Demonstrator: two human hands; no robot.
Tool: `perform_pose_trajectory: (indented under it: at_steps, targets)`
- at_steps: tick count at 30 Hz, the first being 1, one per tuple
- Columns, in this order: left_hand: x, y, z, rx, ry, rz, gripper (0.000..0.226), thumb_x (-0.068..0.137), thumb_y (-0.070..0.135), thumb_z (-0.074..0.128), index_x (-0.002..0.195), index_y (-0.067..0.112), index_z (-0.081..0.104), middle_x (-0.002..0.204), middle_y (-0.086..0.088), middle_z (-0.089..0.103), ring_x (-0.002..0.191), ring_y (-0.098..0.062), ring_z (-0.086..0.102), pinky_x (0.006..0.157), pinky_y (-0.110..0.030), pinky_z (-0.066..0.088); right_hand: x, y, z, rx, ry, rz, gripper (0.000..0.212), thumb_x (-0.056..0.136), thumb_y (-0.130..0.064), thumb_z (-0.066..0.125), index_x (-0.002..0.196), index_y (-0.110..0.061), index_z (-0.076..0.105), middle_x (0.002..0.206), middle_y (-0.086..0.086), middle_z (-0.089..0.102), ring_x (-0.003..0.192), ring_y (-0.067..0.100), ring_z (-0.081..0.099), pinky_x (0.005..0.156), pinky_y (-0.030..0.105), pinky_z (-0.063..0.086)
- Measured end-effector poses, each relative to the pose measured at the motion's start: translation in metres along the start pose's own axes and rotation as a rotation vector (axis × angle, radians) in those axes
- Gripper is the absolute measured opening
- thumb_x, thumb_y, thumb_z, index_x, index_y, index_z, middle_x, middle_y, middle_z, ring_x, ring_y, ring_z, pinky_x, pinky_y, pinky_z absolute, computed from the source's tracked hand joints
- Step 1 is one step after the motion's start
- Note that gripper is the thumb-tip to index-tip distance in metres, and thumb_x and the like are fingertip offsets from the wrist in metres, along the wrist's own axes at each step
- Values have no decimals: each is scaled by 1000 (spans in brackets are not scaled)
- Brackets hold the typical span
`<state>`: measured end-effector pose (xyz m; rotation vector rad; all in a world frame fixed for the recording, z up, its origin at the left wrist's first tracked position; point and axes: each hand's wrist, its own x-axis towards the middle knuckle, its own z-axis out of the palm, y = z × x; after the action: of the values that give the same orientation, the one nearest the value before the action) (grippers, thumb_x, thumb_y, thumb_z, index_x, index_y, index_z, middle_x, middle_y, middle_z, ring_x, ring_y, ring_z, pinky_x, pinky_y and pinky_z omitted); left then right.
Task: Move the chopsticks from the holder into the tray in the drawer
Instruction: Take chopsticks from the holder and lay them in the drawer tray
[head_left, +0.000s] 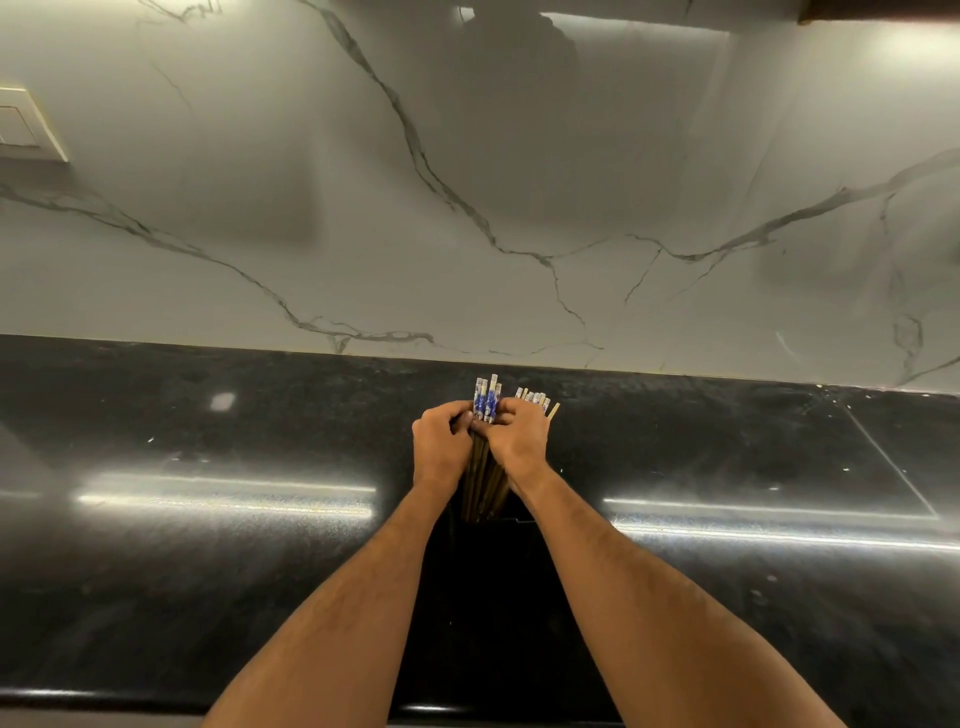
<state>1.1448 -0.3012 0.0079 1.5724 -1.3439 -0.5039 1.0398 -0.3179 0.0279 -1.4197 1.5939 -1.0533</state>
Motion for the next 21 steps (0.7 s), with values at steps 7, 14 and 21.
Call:
perform_pose_trajectory:
  at_steps: [7, 14, 21]
  targets:
    - [-4, 15, -5, -82, 43, 25, 24, 99, 4, 58, 117, 10, 73, 91, 9, 71, 79, 7, 64, 70, -7, 50, -3, -15, -3, 74, 82, -50, 27, 83, -3, 81, 109, -8, 75, 92, 1, 78, 82, 7, 74, 79, 30, 64]
    - [-9, 44, -18, -209, -33, 95, 28, 99, 16, 64, 124, 4, 70, 108, -2, 76, 97, -7, 71, 91, -25, 57, -5, -51, -36, 125, 231, -230, 22, 82, -4, 82, 102, -10, 75, 80, -14, 71, 70, -5, 70, 74, 21, 62]
    - [-26, 91, -35, -453, -297, 44, 13, 98, 7, 63, 106, 6, 74, 88, -8, 79, 82, -23, 78, 78, -34, 63, -36, -93, -81, 265, 207, -384, 84, 89, 3, 73, 156, -29, 33, 73, 14, 72, 65, 27, 74, 66, 31, 64]
